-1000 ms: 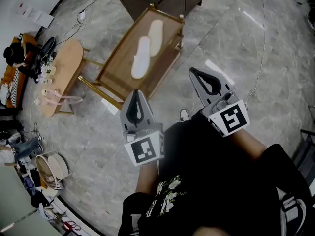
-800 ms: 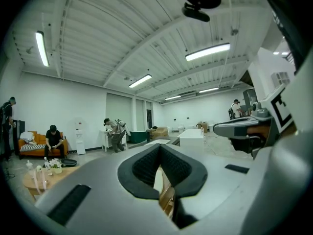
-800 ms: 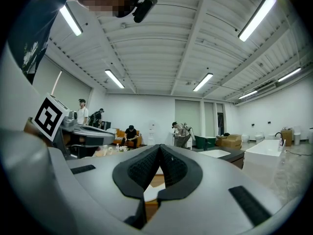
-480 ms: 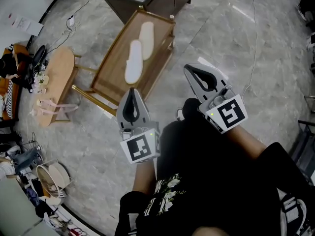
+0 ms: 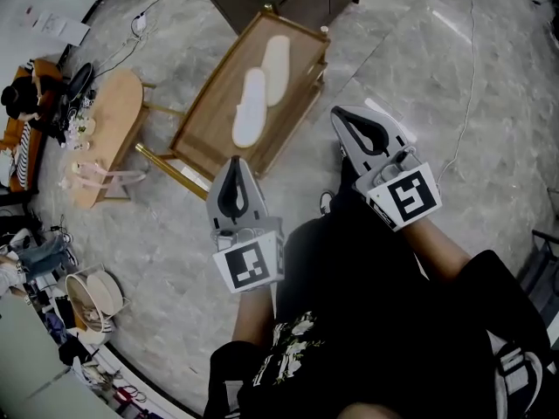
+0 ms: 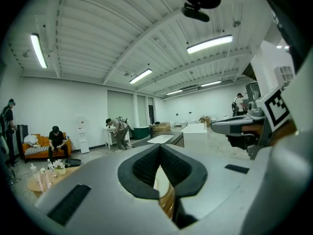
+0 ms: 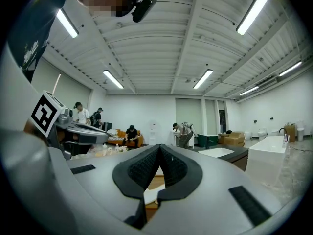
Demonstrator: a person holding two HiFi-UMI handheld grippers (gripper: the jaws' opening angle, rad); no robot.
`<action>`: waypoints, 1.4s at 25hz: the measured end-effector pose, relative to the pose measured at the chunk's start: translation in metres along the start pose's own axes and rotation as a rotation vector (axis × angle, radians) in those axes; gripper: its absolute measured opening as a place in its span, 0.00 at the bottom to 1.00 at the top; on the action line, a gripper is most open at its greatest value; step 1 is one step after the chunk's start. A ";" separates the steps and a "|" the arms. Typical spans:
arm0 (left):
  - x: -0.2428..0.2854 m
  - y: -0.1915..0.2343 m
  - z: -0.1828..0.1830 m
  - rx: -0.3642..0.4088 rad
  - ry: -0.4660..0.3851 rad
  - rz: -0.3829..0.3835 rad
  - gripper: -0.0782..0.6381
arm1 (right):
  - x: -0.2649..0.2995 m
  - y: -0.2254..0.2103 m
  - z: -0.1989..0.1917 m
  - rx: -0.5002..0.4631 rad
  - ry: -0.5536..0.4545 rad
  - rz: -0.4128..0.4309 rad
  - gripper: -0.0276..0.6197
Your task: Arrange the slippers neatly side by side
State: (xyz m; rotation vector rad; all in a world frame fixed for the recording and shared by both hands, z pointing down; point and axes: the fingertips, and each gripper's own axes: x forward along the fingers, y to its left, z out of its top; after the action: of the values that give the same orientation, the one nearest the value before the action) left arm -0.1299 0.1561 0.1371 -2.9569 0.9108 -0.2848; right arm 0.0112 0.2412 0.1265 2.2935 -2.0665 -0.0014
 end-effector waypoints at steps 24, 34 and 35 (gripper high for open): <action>0.099 0.010 -0.011 -0.115 0.058 0.168 0.11 | 0.110 -0.033 -0.025 0.007 0.056 0.283 0.04; 0.143 0.003 -0.003 -0.121 0.065 0.236 0.11 | 0.139 -0.083 -0.021 -0.011 0.060 0.329 0.04; 0.145 0.003 -0.002 -0.120 0.064 0.250 0.11 | 0.142 -0.086 -0.020 -0.010 0.059 0.341 0.04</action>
State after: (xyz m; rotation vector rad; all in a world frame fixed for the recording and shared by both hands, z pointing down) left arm -0.0144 0.0719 0.1628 -2.9089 1.3345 -0.3267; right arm 0.1120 0.1099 0.1483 1.8813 -2.3884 0.0683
